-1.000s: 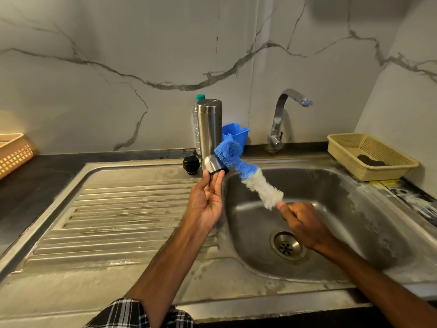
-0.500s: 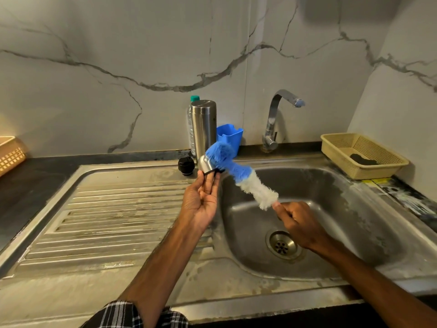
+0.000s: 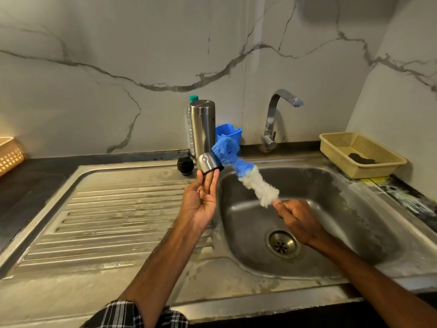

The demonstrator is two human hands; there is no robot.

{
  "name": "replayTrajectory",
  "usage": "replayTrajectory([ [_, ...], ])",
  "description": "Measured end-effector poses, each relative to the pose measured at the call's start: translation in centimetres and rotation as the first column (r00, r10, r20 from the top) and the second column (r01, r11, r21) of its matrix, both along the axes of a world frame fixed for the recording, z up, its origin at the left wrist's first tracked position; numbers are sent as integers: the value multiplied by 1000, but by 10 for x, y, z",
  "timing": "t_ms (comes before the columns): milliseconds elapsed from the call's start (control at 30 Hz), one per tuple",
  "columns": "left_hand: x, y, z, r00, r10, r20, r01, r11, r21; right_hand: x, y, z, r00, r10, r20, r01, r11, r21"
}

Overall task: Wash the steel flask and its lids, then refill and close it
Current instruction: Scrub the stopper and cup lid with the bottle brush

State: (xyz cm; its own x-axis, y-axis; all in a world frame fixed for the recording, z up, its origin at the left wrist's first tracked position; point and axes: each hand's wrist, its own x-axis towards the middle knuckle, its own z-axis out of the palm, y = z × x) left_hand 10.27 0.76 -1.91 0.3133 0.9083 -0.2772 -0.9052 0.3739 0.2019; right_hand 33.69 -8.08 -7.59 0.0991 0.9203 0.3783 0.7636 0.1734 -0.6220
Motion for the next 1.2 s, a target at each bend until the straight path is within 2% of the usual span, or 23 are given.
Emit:
replayTrajectory([
  [167,0,1,-5,974,15,-227,2,997,71,1,-3,2,997,14,81,-16,1000,19],
  [300,-2,2,-10,916,76,-394,-9,986,168,3,-4,2,989,-16,149,11,999,35],
  [400,-2,2,-8,875,140,-464,-26,969,245,6,-2,1,992,-64,105,58,996,61],
  [567,-3,2,-7,817,210,-537,-37,948,315,13,0,-3,994,-47,99,40,997,68],
  [733,-2,3,-9,809,203,-552,-44,957,287,8,-1,0,983,11,183,-23,998,62],
  [900,-6,6,-10,825,173,-538,-48,970,238,6,2,-1,988,-7,157,-2,998,61],
  [1033,-6,10,-11,785,205,-584,-36,957,287,18,8,0,990,-97,101,89,993,81],
  [1200,-12,15,-13,728,266,-632,-80,948,307,10,10,4,993,-120,20,117,988,100],
])
